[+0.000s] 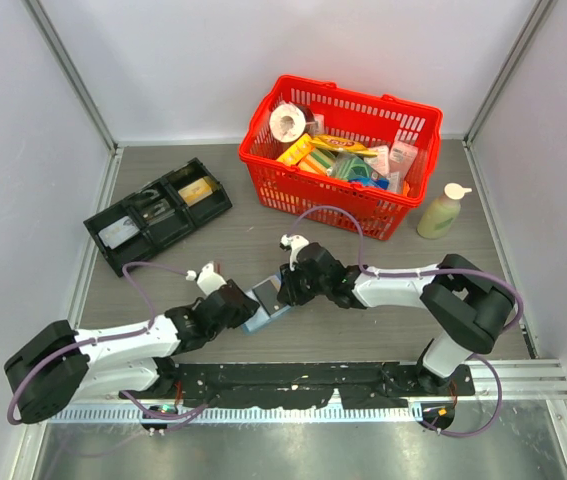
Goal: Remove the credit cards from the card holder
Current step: Remove the credit card from the card holder.
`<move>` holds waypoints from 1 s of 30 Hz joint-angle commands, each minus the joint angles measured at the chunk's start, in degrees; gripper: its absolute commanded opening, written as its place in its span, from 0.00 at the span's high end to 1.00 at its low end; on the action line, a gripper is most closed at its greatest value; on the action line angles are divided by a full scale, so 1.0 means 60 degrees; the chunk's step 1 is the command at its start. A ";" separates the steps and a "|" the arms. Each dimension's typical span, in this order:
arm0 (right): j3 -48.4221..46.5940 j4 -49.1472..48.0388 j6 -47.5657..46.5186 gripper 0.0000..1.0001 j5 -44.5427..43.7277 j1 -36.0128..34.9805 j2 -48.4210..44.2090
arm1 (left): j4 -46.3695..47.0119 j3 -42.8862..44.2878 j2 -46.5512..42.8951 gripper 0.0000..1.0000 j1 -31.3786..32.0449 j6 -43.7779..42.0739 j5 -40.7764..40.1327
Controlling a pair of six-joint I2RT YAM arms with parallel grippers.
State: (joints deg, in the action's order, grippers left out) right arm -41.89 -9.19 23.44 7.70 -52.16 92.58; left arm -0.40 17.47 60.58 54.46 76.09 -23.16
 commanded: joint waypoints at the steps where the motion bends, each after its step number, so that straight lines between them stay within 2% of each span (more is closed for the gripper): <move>1: 0.0272 -0.0548 0.0048 0.75 0.0048 0.0124 0.0215 | 0.1574 -0.0641 -0.0106 0.71 -0.0272 0.0677 0.0314; 9: 0.0272 -0.0636 -0.0011 0.75 0.0269 0.0154 0.0303 | 0.3025 -0.1227 -0.0208 0.68 -0.0316 0.0955 0.0359; 21: 0.0287 -0.0636 -0.0011 0.75 0.0298 0.0154 0.0274 | 0.4036 -0.1345 0.0449 0.71 -0.0316 0.1409 0.0505; 27: 0.0331 -0.0607 -0.0010 0.75 0.0327 0.0154 0.0215 | 0.3438 -0.1359 0.0700 0.72 -0.0316 0.2111 0.0491; 30: 0.0360 -0.0607 0.0004 0.76 0.0327 0.0139 0.0172 | 0.3699 -0.1622 0.0656 0.71 -0.0302 0.2347 0.0446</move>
State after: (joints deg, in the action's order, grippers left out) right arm -40.77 -13.30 23.90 9.76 -51.24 93.38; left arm 19.59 9.39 64.40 52.73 86.94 -20.43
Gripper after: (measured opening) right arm 0.244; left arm 0.286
